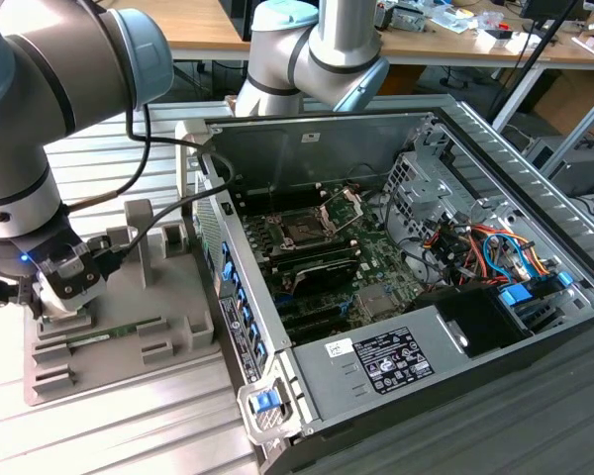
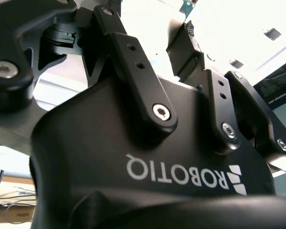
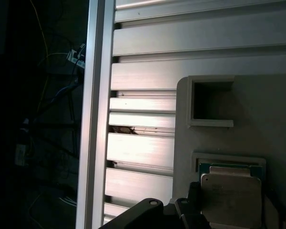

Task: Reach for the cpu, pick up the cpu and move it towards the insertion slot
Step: 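Pick up the cpu and move it towards the insertion slot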

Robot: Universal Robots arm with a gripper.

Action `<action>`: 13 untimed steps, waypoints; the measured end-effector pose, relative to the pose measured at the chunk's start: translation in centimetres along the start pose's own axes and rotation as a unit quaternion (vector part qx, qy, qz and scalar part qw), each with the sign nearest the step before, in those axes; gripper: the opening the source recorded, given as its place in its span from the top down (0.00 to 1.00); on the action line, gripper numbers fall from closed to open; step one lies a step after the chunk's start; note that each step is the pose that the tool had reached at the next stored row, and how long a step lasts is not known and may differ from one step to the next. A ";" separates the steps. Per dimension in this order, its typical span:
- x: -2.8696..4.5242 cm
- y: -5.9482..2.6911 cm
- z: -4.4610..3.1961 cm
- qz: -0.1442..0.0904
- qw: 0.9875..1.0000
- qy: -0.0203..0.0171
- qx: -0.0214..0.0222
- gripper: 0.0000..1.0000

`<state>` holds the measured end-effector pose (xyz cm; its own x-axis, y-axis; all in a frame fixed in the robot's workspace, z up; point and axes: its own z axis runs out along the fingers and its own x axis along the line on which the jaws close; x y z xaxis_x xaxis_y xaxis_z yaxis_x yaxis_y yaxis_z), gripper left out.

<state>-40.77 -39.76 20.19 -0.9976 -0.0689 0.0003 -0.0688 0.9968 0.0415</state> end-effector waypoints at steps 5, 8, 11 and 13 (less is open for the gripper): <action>0.00 0.00 -0.15 0.000 1.000 0.000 0.000 0.45; 0.00 0.01 -0.21 0.000 1.000 0.000 0.000 0.45; 0.00 0.01 -0.27 0.000 1.000 0.000 0.000 0.45; 0.00 0.01 -0.34 0.000 1.000 0.000 0.000 0.45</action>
<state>-40.77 -39.77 20.53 -0.9976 -0.0689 0.0003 -0.0688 0.9968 0.0415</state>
